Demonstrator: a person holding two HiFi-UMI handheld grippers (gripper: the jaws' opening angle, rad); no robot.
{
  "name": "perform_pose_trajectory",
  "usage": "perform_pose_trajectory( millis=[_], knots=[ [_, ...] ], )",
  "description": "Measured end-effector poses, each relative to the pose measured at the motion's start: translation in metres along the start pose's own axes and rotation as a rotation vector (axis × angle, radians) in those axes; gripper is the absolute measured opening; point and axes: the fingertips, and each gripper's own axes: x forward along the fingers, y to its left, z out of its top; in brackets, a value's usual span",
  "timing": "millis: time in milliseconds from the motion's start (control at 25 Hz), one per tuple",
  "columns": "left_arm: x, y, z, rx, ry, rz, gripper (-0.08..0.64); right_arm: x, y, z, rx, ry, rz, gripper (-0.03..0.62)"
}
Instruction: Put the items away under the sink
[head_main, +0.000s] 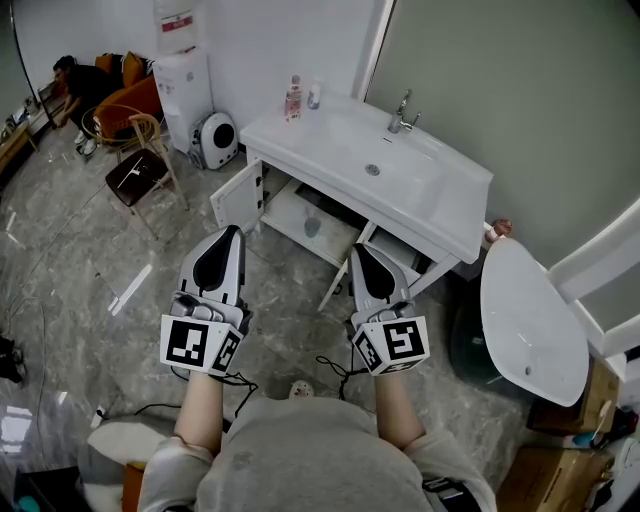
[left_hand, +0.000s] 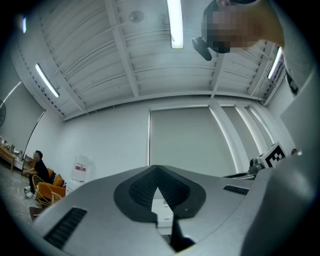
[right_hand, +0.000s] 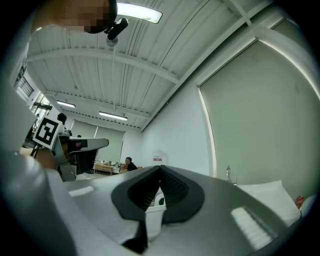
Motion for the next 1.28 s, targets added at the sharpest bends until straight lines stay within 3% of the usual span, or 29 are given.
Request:
perform_pose_trajectory(
  millis=[600,840,1280],
  knots=[
    [0.051,-0.009,-0.008,0.03,0.006,-0.022,0.008,0.032,-0.035,-0.006,0.026,-0.009,0.032,0.011],
    [0.078,0.025,-0.028,0.018,0.017,-0.025,0.008,0.076,-0.041,-0.02,0.026,-0.001,0.024,0.011],
    [0.159,0.125,-0.053,0.005,0.025,-0.061,0.008,0.196,-0.054,-0.038,0.024,-0.005,-0.031,0.011]
  ],
)
